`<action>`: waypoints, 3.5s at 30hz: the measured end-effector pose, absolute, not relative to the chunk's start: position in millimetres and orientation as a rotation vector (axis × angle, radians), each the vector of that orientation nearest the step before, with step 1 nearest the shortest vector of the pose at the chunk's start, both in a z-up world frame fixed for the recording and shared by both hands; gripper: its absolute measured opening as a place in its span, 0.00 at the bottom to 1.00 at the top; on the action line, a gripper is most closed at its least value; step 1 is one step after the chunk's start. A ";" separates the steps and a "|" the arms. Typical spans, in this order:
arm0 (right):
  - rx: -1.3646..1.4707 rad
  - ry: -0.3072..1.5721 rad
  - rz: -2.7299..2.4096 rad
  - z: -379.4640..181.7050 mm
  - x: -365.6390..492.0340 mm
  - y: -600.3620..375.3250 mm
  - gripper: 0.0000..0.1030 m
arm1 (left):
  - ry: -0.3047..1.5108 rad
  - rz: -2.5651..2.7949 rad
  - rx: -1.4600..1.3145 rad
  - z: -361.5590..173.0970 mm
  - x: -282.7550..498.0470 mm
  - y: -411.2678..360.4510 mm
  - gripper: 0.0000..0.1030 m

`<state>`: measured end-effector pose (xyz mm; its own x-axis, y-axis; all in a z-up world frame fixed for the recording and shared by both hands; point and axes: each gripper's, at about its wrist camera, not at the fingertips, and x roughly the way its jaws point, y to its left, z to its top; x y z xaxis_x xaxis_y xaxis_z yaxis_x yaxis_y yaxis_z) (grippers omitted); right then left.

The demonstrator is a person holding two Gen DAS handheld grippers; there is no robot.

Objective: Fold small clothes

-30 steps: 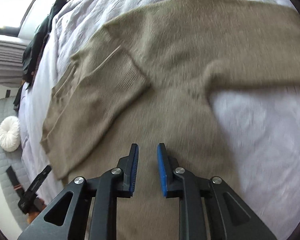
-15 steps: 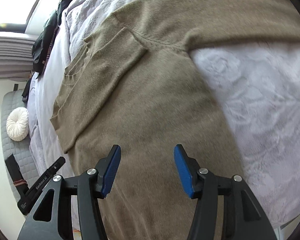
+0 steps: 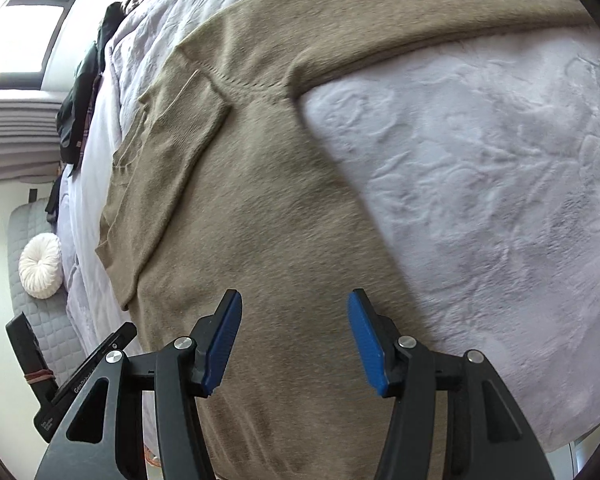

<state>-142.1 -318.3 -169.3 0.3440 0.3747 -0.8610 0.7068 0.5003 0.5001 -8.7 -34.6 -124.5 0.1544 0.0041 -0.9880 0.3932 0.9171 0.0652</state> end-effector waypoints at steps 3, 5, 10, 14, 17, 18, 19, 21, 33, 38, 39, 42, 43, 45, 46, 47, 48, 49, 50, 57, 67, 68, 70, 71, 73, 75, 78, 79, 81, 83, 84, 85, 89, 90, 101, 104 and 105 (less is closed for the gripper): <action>1.105 1.243 -0.296 -170.9 -145.5 -332.1 0.58 | 1.400 -0.291 0.360 -127.4 -11.9 -47.6 0.70; 1.111 1.228 -0.307 -170.9 -148.2 -343.3 0.58 | 1.398 -0.294 0.373 -128.5 -13.9 -57.0 0.70; 1.129 1.162 -0.363 -168.5 -156.9 -385.4 0.58 | 1.398 -0.307 0.392 -131.5 -17.9 -81.1 0.70; 1.129 1.105 -0.416 -166.4 -164.6 -422.8 0.58 | 1.401 -0.337 0.386 -129.2 -19.4 -105.2 0.70; 1.164 1.043 -0.471 -168.5 -174.7 -455.7 0.58 | 1.370 -0.374 0.352 -117.6 -15.3 -131.2 0.70; 1.181 1.023 -0.491 -170.0 -178.4 -465.0 0.58 | 1.348 -0.392 0.336 -110.5 -12.3 -143.0 0.70; 1.207 0.996 -0.516 -172.4 -183.4 -476.4 0.58 | 1.328 -0.407 0.324 -104.0 -8.1 -153.2 0.70; 1.255 0.945 -0.551 -176.8 -191.3 -494.3 0.58 | 1.287 -0.428 0.289 -91.1 2.2 -171.4 0.70; 1.497 0.594 -0.665 -181.8 -206.9 -557.1 0.30 | 1.259 -0.407 0.276 -112.1 40.8 -192.8 0.70; 1.368 0.609 -0.548 -150.9 -167.7 -556.7 0.05 | 1.324 -0.326 0.257 -140.1 40.9 -145.1 0.70; 1.336 0.612 -0.514 -142.5 -156.1 -554.6 0.05 | 1.322 -0.316 0.252 -140.8 42.6 -137.6 0.70; 1.220 0.635 -0.384 -114.2 -106.2 -538.1 0.05 | 1.311 -0.286 0.236 -140.7 51.4 -114.0 0.70; 1.185 0.644 -0.345 -106.6 -94.8 -530.2 0.05 | 1.305 -0.277 0.233 -140.1 54.5 -106.7 0.70; 1.097 0.673 -0.246 -90.5 -59.5 -508.7 0.05 | 1.293 -0.256 0.221 -138.8 60.6 -91.1 0.70; 1.044 0.694 -0.186 -83.3 -40.7 -493.0 0.05 | 1.287 -0.245 0.207 -137.9 64.0 -81.3 0.70; 0.997 0.715 -0.133 -77.6 -23.5 -478.2 0.05 | 1.284 -0.238 0.193 -137.4 66.5 -73.5 0.70; 0.934 0.746 -0.075 -73.1 -5.1 -459.4 0.05 | 1.281 -0.231 0.182 -138.1 67.6 -66.5 0.70; 0.875 0.776 -0.010 -70.0 16.4 -435.7 0.05 | 1.279 -0.225 0.172 -138.3 69.5 -59.5 0.70; 0.828 0.803 0.044 -69.0 32.3 -415.6 0.05 | 1.274 -0.215 0.158 -138.7 71.6 -49.8 0.70; 0.561 1.118 0.344 -130.0 106.5 -246.1 0.05 | 1.283 -0.138 0.084 -152.2 79.9 2.6 0.70; 0.864 1.132 0.075 -172.1 95.2 -257.5 0.43 | 1.270 -0.184 -0.037 -158.0 82.6 53.7 0.70; 0.879 1.119 0.053 -171.9 99.0 -262.4 0.38 | 1.265 -0.204 -0.062 -156.8 84.0 55.6 0.70; 0.830 1.099 0.058 -164.7 108.8 -258.9 0.06 | 1.259 -0.276 -0.151 -154.1 87.4 58.1 0.70; 0.779 1.092 0.089 -158.9 115.8 -254.2 0.06 | 1.259 -0.310 -0.192 -153.8 89.3 57.8 0.70; 0.625 1.101 0.192 -144.4 128.9 -223.1 0.06 | 1.261 -0.397 -0.294 -154.4 94.3 59.2 0.70; 0.510 1.097 0.284 -137.9 134.8 -189.7 0.06 | 1.280 -0.465 -0.381 -161.8 100.7 58.7 0.70; 0.391 1.184 0.413 -146.4 132.0 -148.6 0.10 | 1.334 -0.522 -0.507 -178.6 109.4 58.1 0.70; 0.366 1.216 0.426 -153.0 128.3 -141.3 0.10 | 1.351 -0.525 -0.548 -185.0 111.8 57.8 0.70; 0.332 1.275 0.437 -164.3 122.2 -129.4 0.16 | 1.364 -0.528 -0.583 -190.6 114.9 57.7 0.70; 0.353 1.303 0.433 -169.1 111.1 -130.1 0.27 | 1.367 -0.531 -0.591 -194.1 117.5 54.1 0.70; 0.384 1.302 0.427 -169.5 106.1 -136.3 0.35 | 1.370 -0.533 -0.591 -194.2 118.0 52.5 0.70; 0.430 1.298 0.405 -169.9 98.0 -146.8 0.45 | 1.373 -0.537 -0.592 -194.2 117.9 51.6 0.70; 0.675 1.279 0.267 -175.0 58.8 -209.2 0.50 | 1.381 -0.539 -0.574 -195.8 122.5 44.1 0.70; 0.751 1.269 0.212 -179.4 45.3 -229.2 0.50 | 1.379 -0.534 -0.569 -195.3 121.4 45.4 0.70; 1.374 0.921 -0.226 -220.8 -38.0 -354.4 0.06 | 1.329 -0.444 -0.434 -183.6 128.3 38.7 0.07; 1.232 0.865 -0.171 -189.9 -34.2 -364.8 0.06 | 1.271 -0.484 -0.397 -161.2 114.3 33.2 0.07; 1.194 0.874 -0.153 -185.6 -33.9 -367.6 0.06 | 1.266 -0.496 -0.380 -159.1 109.1 29.8 0.07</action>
<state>-33.9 -367.6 -185.6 0.6739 0.3299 -0.6611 0.5345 0.4000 0.7445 109.1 29.8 -159.1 0.2191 -0.5500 -0.8059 0.1440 0.8352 -0.5308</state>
